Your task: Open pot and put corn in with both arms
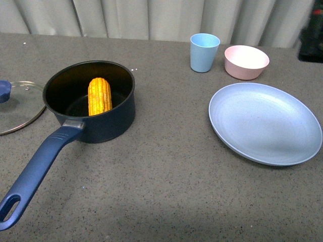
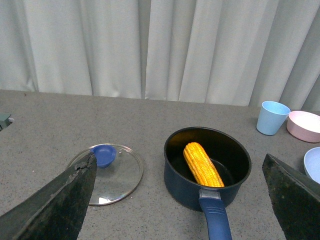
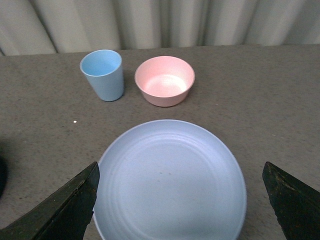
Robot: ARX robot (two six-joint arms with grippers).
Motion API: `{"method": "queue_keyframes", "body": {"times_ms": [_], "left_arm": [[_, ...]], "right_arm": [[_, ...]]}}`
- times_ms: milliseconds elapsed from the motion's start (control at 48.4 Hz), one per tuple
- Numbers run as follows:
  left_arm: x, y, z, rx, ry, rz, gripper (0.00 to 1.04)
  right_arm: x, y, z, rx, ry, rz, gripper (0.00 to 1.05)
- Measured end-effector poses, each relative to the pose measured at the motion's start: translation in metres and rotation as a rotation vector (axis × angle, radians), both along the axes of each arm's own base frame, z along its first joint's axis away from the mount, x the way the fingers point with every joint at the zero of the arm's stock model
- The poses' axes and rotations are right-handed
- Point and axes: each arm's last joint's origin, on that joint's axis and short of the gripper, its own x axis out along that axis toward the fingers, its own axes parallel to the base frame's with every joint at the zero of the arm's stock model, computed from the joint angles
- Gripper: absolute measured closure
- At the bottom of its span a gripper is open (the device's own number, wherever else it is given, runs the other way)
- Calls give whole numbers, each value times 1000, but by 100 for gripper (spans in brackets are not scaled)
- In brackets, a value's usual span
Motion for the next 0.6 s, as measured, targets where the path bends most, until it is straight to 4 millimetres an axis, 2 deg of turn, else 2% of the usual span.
{"method": "queue_keyframes", "body": {"times_ms": [103, 289, 558, 599], "left_arm": [[0, 0, 0, 0, 0, 0, 7], [0, 0, 0, 0, 0, 0, 7], [0, 0, 0, 0, -1, 0, 7], [0, 0, 0, 0, -1, 0, 7]], "right_arm": [[-25, -16, -5, -29, -15, -52, 9], [-57, -32, -9, -34, -107, -114, 9], [-62, -35, -13, -43, -106, -118, 9], [-62, -36, -16, -40, -130, -86, 12]]}}
